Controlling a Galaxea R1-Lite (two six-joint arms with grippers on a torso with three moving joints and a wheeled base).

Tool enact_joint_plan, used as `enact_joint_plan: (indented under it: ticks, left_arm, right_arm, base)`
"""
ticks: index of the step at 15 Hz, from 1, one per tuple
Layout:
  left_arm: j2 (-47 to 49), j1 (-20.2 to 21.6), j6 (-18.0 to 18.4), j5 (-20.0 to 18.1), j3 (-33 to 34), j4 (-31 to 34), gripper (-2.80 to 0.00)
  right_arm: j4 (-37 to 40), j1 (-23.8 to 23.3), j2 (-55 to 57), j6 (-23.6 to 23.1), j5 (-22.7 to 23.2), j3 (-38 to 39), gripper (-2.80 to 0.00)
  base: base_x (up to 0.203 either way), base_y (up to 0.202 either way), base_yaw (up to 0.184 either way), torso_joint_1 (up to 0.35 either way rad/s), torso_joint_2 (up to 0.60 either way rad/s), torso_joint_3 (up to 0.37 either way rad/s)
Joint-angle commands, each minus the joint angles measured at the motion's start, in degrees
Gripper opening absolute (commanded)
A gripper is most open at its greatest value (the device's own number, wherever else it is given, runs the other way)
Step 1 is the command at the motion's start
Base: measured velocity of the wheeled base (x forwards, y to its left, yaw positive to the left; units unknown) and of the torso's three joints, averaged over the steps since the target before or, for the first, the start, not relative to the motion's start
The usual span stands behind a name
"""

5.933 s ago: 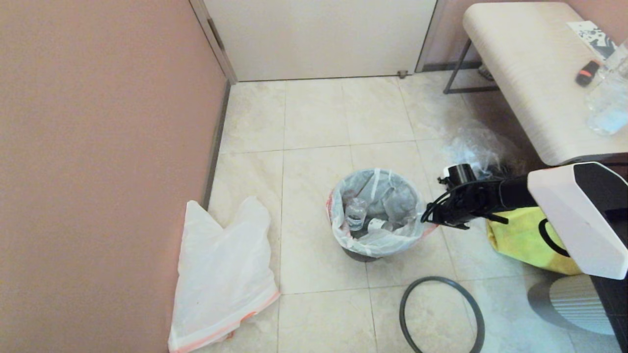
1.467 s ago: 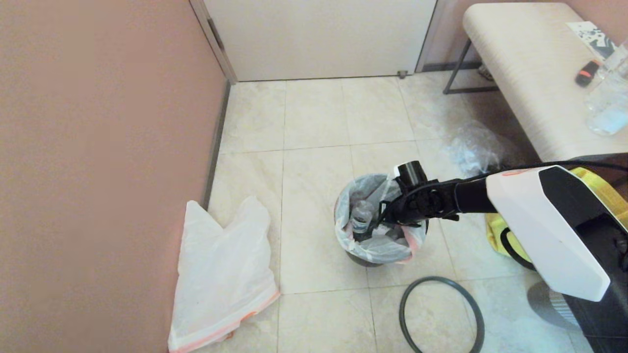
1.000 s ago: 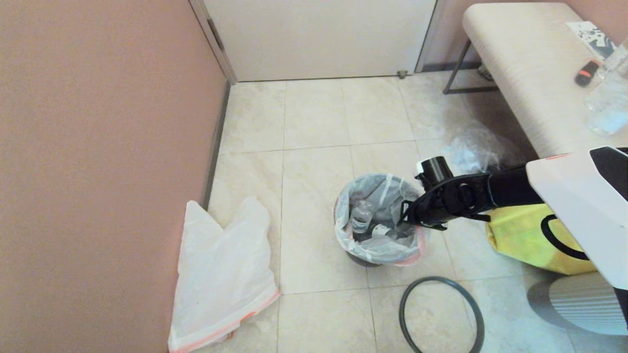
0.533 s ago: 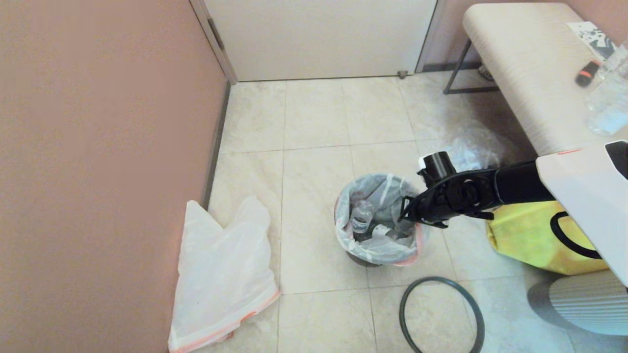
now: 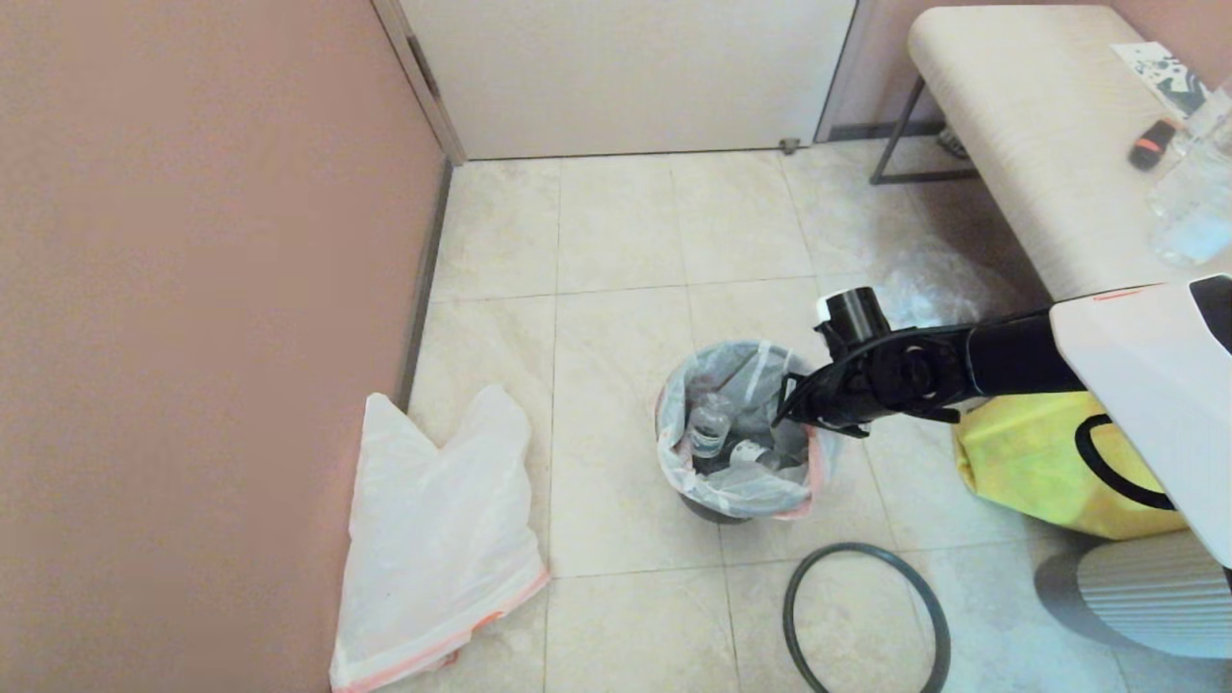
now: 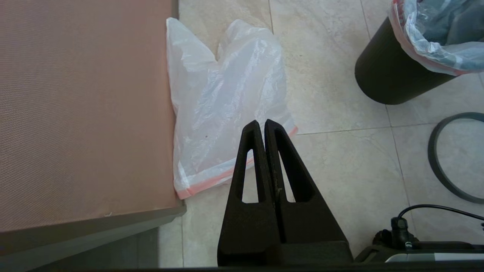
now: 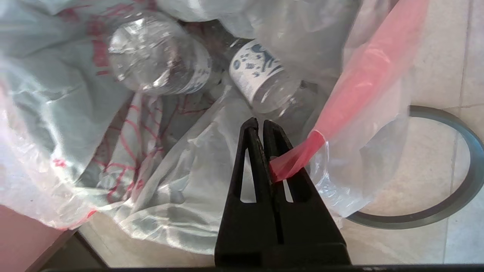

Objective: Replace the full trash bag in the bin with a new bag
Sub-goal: Place the trash bag on the floor

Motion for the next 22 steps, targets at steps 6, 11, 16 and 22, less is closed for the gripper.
enact_joint_plan:
  ticks: [6, 11, 16, 22]
  left_arm:
    - [3.6, -0.1, 12.2, -7.9, -4.0, -3.2, -2.8]
    - [39.1, 0.3, 14.6, -18.4, -22.4, -6.0, -2.8]
    - [82.0, -13.2, 11.6, -18.3, -37.1, -12.2, -2.8]
    - [119.5, -25.7, 5.0, -16.3, -71.2, -19.3, -2.8]
  right_arm:
    - [0.2, 2.1, -1.4, 0.3, -0.3, 0.6, -2.8]
    - [0.3, 3.2, -1.3, 2.5, -0.4, 0.9, -2.8]
    - [0.4, 2.8, -1.5, 1.9, -0.4, 0.3, -2.8]
    - [0.1, 2.7, -1.2, 1.8, -0.2, 0.3, -2.8]
  base:
    - [0.0, 0.0, 0.0, 0.0, 0.0, 0.0]
    - [0.0, 0.0, 0.0, 0.0, 0.0, 0.0]
    - [0.0, 0.0, 0.0, 0.0, 0.0, 0.0]
    - [0.0, 0.0, 0.0, 0.0, 0.0, 0.0]
